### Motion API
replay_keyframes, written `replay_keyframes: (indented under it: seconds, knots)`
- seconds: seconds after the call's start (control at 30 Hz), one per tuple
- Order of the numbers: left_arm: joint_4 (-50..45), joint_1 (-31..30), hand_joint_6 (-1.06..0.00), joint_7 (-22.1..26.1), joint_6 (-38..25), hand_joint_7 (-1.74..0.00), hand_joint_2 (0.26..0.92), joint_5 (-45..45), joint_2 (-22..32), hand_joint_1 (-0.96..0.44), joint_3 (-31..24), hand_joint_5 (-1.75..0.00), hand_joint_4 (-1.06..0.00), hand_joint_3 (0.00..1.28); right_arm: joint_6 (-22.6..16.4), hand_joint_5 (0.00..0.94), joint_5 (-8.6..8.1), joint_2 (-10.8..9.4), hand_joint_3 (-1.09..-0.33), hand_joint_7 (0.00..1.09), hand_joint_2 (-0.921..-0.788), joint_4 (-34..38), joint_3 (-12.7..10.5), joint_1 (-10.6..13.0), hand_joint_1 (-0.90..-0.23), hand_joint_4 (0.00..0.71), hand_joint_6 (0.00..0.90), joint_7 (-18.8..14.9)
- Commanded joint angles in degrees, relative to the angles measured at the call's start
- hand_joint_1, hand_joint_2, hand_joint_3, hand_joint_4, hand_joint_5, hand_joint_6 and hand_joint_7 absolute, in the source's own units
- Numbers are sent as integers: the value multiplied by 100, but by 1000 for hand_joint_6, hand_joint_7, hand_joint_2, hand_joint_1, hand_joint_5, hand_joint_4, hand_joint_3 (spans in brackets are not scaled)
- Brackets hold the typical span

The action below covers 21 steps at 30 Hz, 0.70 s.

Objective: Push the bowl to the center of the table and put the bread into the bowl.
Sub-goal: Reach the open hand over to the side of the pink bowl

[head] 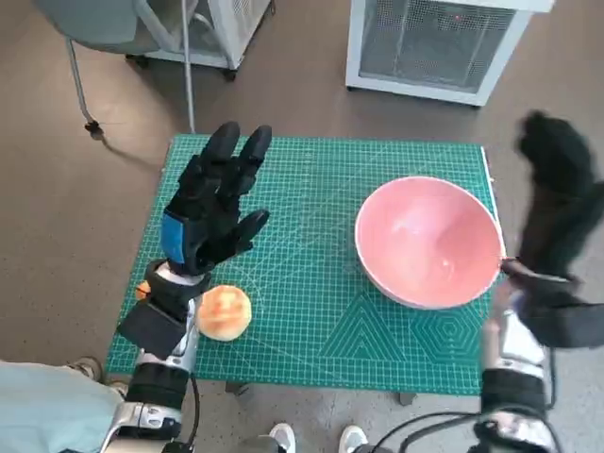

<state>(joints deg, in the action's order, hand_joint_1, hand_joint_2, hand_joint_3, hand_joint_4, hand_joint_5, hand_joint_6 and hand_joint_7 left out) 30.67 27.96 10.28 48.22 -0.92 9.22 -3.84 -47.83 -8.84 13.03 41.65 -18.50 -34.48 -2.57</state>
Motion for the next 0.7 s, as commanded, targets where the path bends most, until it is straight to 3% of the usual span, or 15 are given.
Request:
replay_keyframes:
  seconds: [0.03, 0.27, 0.43, 0.7]
  knots:
    - [-47, -71, -461, -47, -25, -8, 921, -34, -9, -95, -19, -1, -347, 266, 36, 5, -194, 109, -635, 674, -921, 763, -238, -123, -424, 337, 30, 67]
    - [-41, -59, -463, -44, -40, -8, 921, -34, -26, -94, -16, 0, -345, 270, 255, 0, -466, 224, -669, 641, -921, 1597, -439, -349, -397, 315, 30, -145]
    - [-38, -51, -466, -52, -52, -9, 921, -18, -44, -94, -3, 0, -344, 273, 572, 0, -672, 188, -702, 618, -921, 2036, -542, -462, -358, 302, 35, -353]
    - [-63, -26, -469, -51, -79, -9, 921, 3, -50, -93, 10, -1, -346, 276, 1065, 1, -761, 7, -705, 570, -921, 2514, -552, -610, -335, 284, 75, -476]
